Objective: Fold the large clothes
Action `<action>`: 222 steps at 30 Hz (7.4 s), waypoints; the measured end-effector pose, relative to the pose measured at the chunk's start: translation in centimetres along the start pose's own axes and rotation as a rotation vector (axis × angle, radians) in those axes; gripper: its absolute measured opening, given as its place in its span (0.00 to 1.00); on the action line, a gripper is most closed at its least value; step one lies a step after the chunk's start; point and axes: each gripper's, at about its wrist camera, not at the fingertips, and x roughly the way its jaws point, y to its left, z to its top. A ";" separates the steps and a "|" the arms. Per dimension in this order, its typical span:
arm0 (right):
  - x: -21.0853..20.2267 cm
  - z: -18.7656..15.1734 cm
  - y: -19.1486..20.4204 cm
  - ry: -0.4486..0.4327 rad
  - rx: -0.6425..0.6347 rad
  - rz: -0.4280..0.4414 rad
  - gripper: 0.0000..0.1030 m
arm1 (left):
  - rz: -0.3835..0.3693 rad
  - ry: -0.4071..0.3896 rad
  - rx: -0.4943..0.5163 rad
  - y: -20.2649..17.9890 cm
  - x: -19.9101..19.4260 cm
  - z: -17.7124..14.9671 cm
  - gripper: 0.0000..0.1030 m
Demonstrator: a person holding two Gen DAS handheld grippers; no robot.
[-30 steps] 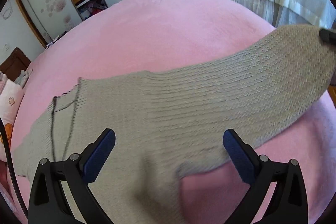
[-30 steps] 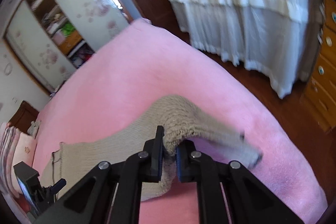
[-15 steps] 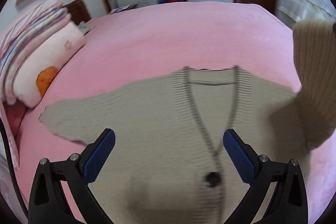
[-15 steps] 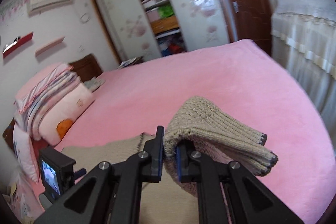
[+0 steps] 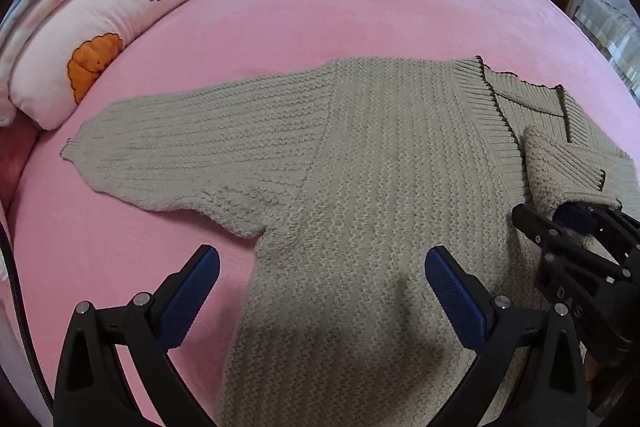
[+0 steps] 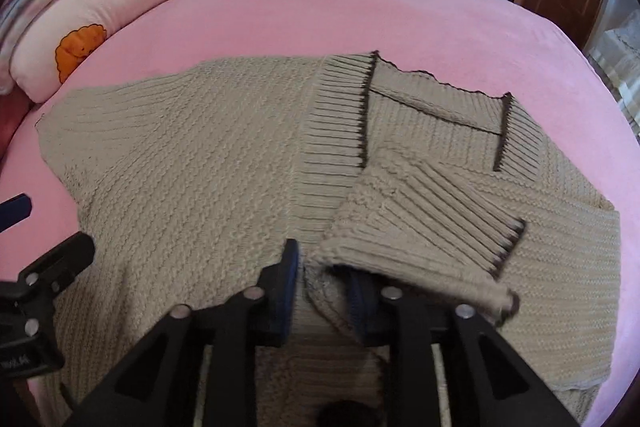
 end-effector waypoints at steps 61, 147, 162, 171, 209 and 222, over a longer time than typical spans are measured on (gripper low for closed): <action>-9.9 -13.6 -23.8 -0.105 0.464 -0.120 0.43 | -0.341 0.049 -0.121 -6.3 4.9 2.5 0.21; -21.0 -3.9 -9.4 -0.224 0.296 -0.003 0.17 | -0.303 -0.226 0.144 0.4 -18.5 1.7 0.73; -26.1 -1.2 6.0 -0.287 0.124 0.104 0.18 | -0.238 -0.305 0.120 11.4 -26.3 -1.6 0.85; -25.2 2.4 13.6 -0.299 0.012 0.138 0.18 | -0.187 -0.306 -0.022 21.0 -24.7 -0.3 0.94; 5.1 10.9 23.7 -0.033 -0.053 0.119 0.18 | -0.338 -0.007 -0.401 37.0 9.3 9.7 0.16; -1.9 9.1 16.6 -0.109 0.011 0.070 0.18 | -0.335 -0.338 0.012 19.8 -8.5 12.6 0.13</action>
